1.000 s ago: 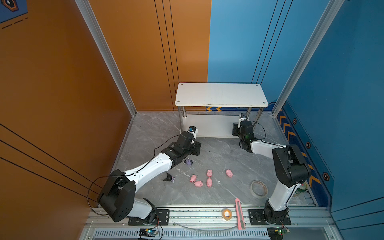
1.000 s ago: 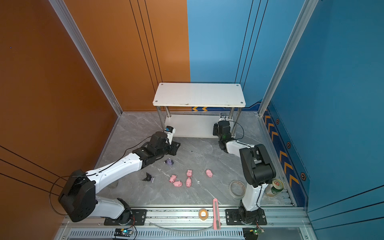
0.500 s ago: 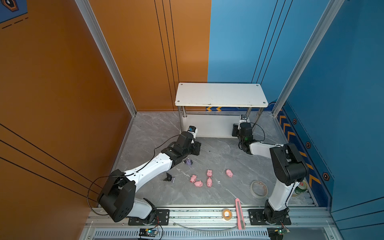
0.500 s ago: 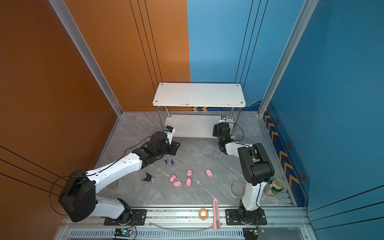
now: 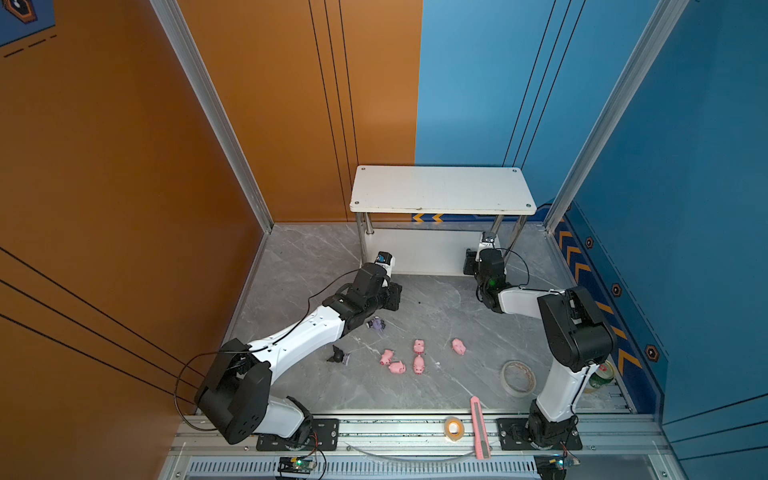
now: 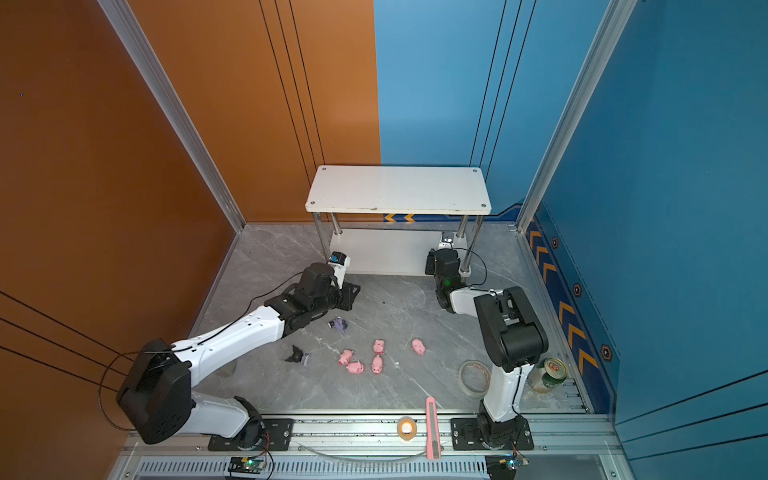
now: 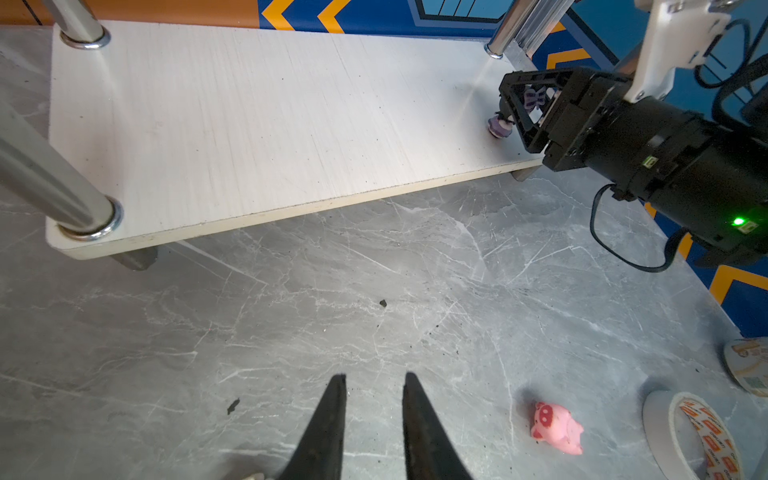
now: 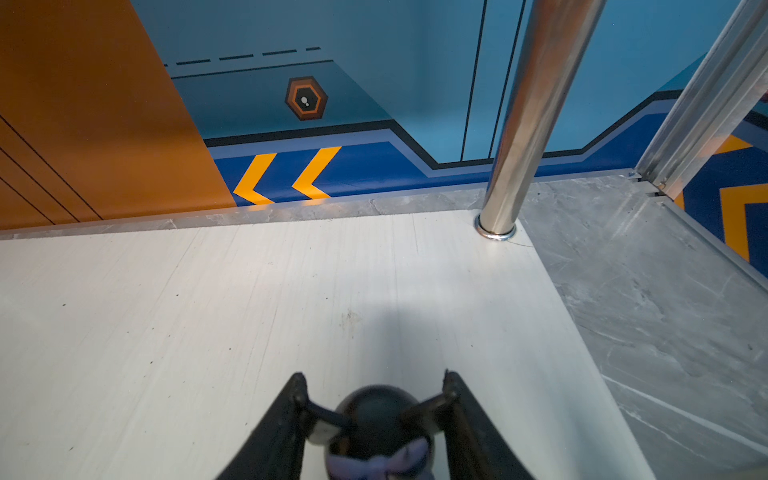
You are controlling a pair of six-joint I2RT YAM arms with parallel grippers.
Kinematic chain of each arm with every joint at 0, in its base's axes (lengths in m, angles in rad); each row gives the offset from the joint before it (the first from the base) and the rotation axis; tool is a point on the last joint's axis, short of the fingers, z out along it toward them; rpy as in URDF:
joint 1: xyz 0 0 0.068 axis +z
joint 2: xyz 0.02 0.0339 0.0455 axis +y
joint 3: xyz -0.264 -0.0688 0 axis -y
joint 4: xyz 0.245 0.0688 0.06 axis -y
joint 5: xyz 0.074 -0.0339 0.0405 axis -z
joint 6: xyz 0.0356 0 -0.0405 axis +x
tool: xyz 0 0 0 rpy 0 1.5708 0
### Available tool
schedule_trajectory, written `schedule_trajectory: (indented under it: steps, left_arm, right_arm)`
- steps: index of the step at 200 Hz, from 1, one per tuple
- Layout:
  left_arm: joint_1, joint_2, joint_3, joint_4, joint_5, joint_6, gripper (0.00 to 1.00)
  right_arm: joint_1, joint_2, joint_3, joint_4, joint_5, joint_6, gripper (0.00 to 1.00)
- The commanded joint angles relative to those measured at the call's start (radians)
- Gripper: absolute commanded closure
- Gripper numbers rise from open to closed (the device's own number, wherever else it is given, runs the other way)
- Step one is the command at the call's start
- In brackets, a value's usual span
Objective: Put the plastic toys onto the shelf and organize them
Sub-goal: 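Lower the figurine onto the lower shelf and open the right gripper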
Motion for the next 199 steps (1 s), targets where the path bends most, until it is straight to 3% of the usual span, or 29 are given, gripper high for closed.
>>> schedule_trajectory:
  steps: [1,84,199]
  left_arm:
    - [0.009,-0.007,0.007,0.000,0.004,-0.013,0.74]
    - [0.010,-0.012,0.003,0.002,0.002,-0.015,0.74]
    - [0.010,-0.080,-0.048,0.004,-0.010,-0.032,0.71]
  right_arm:
    - [0.009,-0.016,-0.028,-0.048,0.015,0.022,0.56]
    - [0.010,-0.041,-0.027,-0.069,0.011,0.023,0.36]
    - [0.051,-0.234,-0.119,-0.146,0.012,0.074,0.26]
